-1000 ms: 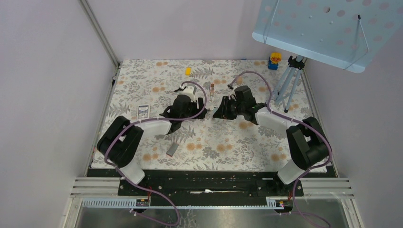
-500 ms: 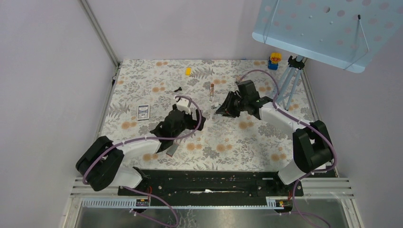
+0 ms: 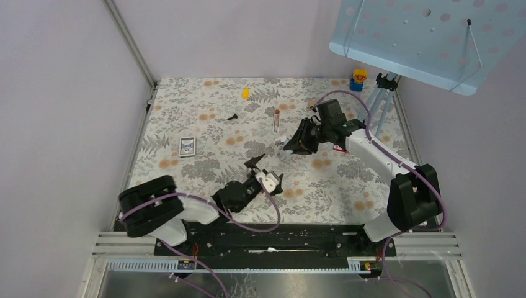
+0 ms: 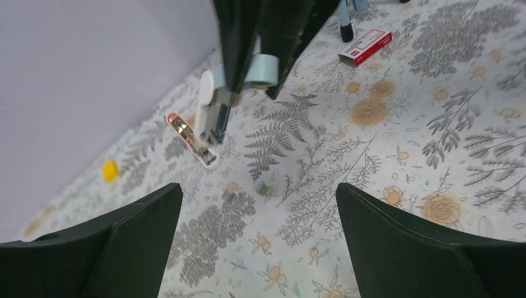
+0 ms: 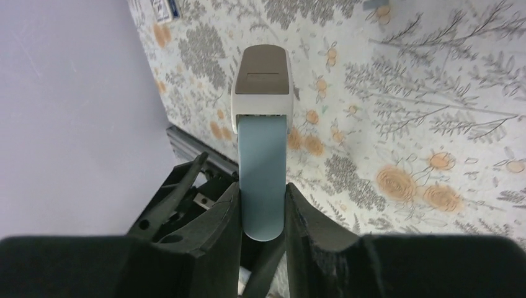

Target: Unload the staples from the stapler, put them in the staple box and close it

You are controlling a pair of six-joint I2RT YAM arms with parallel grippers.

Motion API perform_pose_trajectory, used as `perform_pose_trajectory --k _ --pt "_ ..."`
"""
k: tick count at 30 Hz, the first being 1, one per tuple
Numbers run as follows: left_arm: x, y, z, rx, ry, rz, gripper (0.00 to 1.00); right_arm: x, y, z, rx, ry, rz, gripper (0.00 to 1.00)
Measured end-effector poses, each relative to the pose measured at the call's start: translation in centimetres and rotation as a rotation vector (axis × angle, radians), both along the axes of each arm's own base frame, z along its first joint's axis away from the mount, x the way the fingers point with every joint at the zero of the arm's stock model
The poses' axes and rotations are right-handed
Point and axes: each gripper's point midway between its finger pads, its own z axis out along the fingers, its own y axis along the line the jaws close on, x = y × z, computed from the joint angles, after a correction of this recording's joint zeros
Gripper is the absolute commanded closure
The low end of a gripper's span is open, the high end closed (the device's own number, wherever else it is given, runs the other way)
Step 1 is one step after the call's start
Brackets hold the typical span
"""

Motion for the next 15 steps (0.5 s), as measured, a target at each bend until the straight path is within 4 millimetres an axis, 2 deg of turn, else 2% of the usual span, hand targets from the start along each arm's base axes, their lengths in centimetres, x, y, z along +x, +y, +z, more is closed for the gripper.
perform_pose_trajectory --k 5,8,10,12,15 --pt "0.8 -2.2 -0.3 0.136 -0.190 0.020 0.02 -1.3 0.3 0.9 0.037 0.029 0.037 1.00" --pt "1.6 -3.2 -0.8 0.212 -0.267 0.047 0.05 -2.0 0.3 1.5 0.051 0.034 0.051 1.00" --pt "2.0 -3.6 -0.6 0.239 -0.302 0.063 0.11 -2.4 0.2 2.0 0.061 0.032 0.062 1.00" --pt "2.4 -4.0 0.0 0.253 -0.340 0.080 0.22 -2.9 0.2 2.3 0.066 0.036 0.072 1.00" --pt "3.0 -4.5 0.7 0.269 -0.383 0.102 0.30 -3.4 0.1 2.4 0.068 0.046 0.088 1.00"
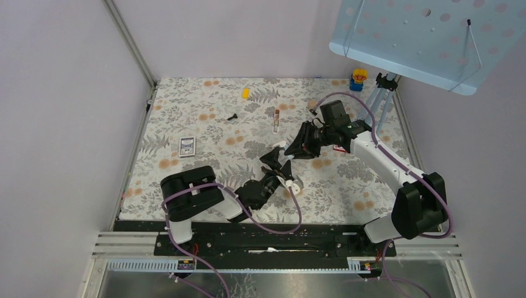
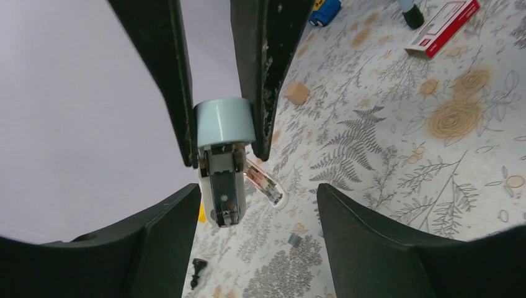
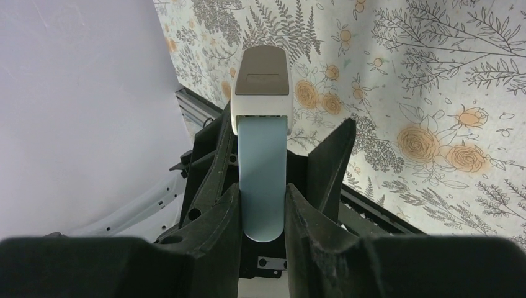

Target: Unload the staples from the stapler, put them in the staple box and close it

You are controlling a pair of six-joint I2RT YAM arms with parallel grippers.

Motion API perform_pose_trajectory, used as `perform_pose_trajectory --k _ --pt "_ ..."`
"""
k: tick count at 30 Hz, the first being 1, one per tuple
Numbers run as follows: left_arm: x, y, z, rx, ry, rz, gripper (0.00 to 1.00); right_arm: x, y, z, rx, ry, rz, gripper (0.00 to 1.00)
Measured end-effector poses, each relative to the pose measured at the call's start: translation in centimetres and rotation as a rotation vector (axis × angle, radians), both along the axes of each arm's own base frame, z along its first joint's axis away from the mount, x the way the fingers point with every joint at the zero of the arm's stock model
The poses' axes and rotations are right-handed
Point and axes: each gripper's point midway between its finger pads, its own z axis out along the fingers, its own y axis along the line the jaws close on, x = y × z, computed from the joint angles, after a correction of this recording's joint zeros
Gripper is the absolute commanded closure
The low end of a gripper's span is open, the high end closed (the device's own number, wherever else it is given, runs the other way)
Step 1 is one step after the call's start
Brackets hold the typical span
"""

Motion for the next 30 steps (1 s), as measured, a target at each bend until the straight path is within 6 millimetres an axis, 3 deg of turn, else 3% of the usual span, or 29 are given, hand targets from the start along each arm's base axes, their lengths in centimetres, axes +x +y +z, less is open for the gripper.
perform_pose_trajectory --k 18,30 --pt "1.1 0.0 -0.8 0.112 -0.064 0.065 0.34 -2.9 -1.0 0.8 -0.011 0.005 0.079 1.00" --pt "1.5 0.2 -0.7 0.131 -0.077 0.099 0.37 -3.8 -1.3 -0.3 -0.005 0.028 0.106 1.00"
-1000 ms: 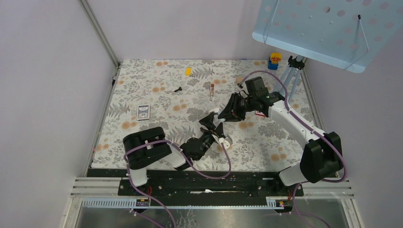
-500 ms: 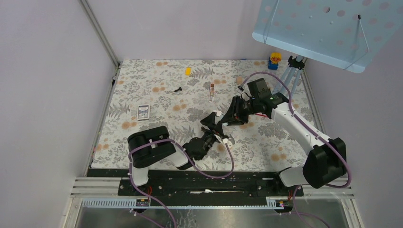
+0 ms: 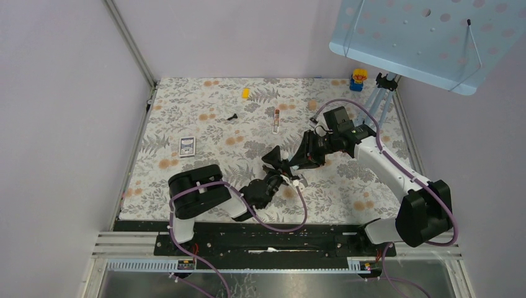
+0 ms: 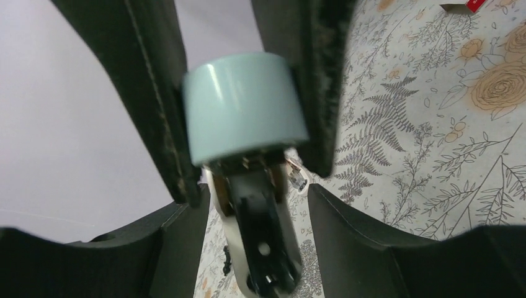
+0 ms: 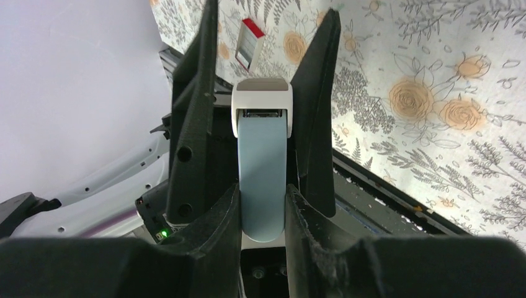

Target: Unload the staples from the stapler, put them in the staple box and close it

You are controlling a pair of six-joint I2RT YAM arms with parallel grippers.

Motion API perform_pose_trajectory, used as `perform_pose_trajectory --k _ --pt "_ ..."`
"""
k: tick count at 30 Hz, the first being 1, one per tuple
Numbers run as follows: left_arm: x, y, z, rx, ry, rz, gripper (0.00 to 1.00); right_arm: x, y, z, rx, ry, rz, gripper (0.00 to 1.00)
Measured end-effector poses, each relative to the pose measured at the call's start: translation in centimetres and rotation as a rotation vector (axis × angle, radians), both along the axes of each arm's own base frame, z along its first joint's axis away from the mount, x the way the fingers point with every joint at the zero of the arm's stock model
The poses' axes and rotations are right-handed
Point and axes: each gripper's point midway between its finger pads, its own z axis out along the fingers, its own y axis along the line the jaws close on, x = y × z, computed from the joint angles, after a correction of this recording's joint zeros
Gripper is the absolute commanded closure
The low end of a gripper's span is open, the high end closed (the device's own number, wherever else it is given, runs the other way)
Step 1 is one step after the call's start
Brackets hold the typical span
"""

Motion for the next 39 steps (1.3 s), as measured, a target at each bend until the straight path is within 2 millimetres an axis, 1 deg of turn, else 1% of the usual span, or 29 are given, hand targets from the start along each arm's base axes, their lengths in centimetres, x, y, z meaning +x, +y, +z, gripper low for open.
perform_pose_trajectory --k 3,6,9,12,16,20,22,24,26,28,30,32,36,39 --pt "0.1 0.1 0.1 0.001 -0.004 0.006 0.42 -0.6 -0.1 -0.4 0.002 0.028 0.010 1.00" --pt "0.2 0.0 0.3 0.005 -0.011 0.010 0.46 -0.8 -0.1 -0.6 0.001 0.035 0.014 1.00" --pt "0.2 0.0 0.5 0.003 -0.015 0.013 0.52 -1.0 0.0 -0.5 0.009 0.039 0.019 1.00" --pt "0.3 0.1 0.5 0.003 -0.017 0.019 0.65 -1.1 0.1 -0.4 0.022 0.045 0.027 1.00" --pt "0.4 0.2 0.6 -0.004 -0.015 0.031 0.80 -1.3 0.2 -0.1 0.037 0.047 0.036 1.00" --pt "0.4 0.3 0.6 -0.006 -0.014 0.036 0.99 -1.3 0.2 -0.1 0.038 0.047 0.037 0.98" --pt "0.4 0.3 0.6 -0.007 -0.013 0.038 1.00 -1.3 0.2 -0.1 0.041 0.048 0.038 0.92" --pt "0.5 0.4 0.6 -0.008 -0.012 0.041 1.00 -1.3 0.3 -0.1 0.041 0.047 0.038 0.81" --pt "0.5 0.4 0.6 -0.014 -0.008 0.042 1.00 -1.3 0.2 0.0 0.039 0.044 0.037 0.67" --pt "0.4 0.3 0.5 -0.022 -0.003 0.039 1.00 -1.2 0.1 0.0 0.032 0.038 0.032 0.57" --pt "0.3 0.4 0.3 -0.027 0.006 0.040 1.00 -0.9 -0.1 0.3 0.010 0.019 0.020 0.51" --pt "0.3 0.9 -0.2 -0.023 0.019 0.048 1.00 -0.4 -0.4 1.0 -0.014 -0.022 0.006 0.47" --pt "0.2 1.7 -0.9 -0.033 0.045 0.067 1.00 1.2 -1.0 3.4 -0.045 -0.140 -0.034 0.43" --pt "0.0 2.3 -1.6 -0.030 0.063 0.078 1.00 2.0 -1.3 5.2 -0.050 -0.211 -0.058 0.41"
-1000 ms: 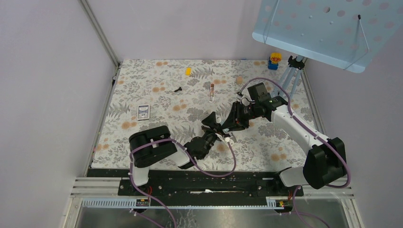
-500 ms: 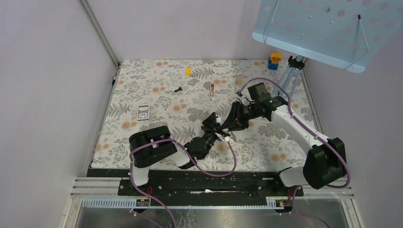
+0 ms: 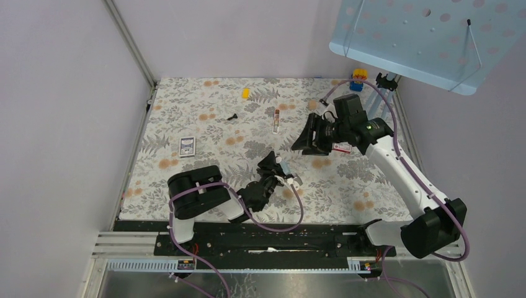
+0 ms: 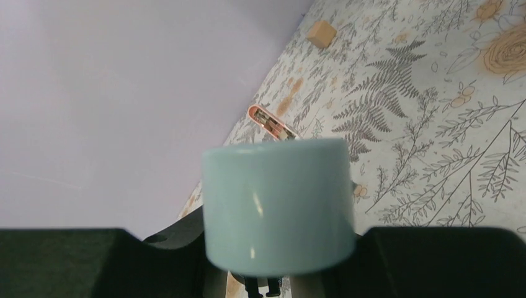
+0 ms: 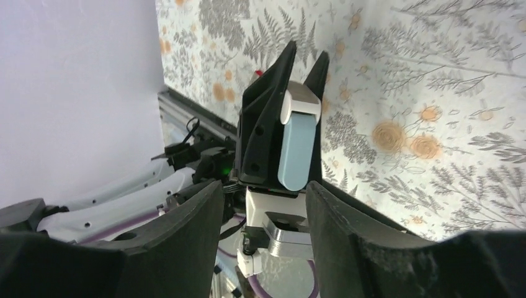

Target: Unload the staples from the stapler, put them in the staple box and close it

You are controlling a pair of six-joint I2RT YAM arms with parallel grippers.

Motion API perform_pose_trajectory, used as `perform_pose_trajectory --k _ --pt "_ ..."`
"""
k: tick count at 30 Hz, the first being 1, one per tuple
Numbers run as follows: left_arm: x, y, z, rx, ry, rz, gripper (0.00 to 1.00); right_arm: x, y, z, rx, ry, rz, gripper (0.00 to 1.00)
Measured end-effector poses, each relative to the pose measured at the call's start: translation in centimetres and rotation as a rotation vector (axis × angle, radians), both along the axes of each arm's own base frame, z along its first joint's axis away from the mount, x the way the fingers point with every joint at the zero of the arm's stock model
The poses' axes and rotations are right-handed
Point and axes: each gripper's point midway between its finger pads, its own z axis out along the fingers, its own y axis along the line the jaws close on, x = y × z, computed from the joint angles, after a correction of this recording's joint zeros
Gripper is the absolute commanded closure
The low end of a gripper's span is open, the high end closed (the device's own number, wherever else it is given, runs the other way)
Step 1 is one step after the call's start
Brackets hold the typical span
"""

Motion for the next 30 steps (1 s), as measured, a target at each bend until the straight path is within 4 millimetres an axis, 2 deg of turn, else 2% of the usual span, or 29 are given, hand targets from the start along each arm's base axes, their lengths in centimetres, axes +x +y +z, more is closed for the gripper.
perform_pose_trajectory --k 3,7,11,14,15,17,19,21,24,30 --pt "0.0 0.5 -0.3 -0.019 0.019 0.019 1.00 0.8 -0.7 0.6 -0.037 -0.049 -0.042 0.40" --pt "-0.3 2.0 0.3 -0.119 0.062 0.063 1.00 1.8 -2.2 0.2 -0.113 -0.090 -0.114 0.39" --pt "-0.7 4.1 3.5 -0.349 0.110 0.126 1.00 2.3 -3.3 0.0 -0.163 -0.120 -0.159 0.39" --pt "-0.2 4.8 5.9 -0.526 0.205 0.154 1.00 2.5 -3.8 -0.1 -0.184 -0.135 -0.179 0.39" --pt "0.4 4.7 6.6 -0.574 0.255 0.153 1.00 2.4 -3.9 -0.3 -0.189 -0.134 -0.182 0.39" --pt "2.9 5.3 8.3 -0.698 0.372 0.172 1.00 2.3 -4.2 -0.8 -0.203 -0.130 -0.187 0.39" --pt "5.6 6.7 9.7 -0.801 0.460 0.210 1.00 2.2 -4.4 -1.6 -0.217 -0.120 -0.191 0.39" --pt "8.1 8.7 10.2 -0.890 0.558 0.260 1.00 1.9 -4.6 -2.5 -0.229 -0.104 -0.190 0.39" --pt "9.8 10.0 8.6 -0.932 0.724 0.329 1.00 1.7 -4.9 -3.5 -0.250 -0.085 -0.193 0.39" --pt "11.5 8.2 2.2 -0.853 1.028 0.445 1.00 1.2 -5.3 -4.2 -0.267 -0.082 -0.193 0.39"
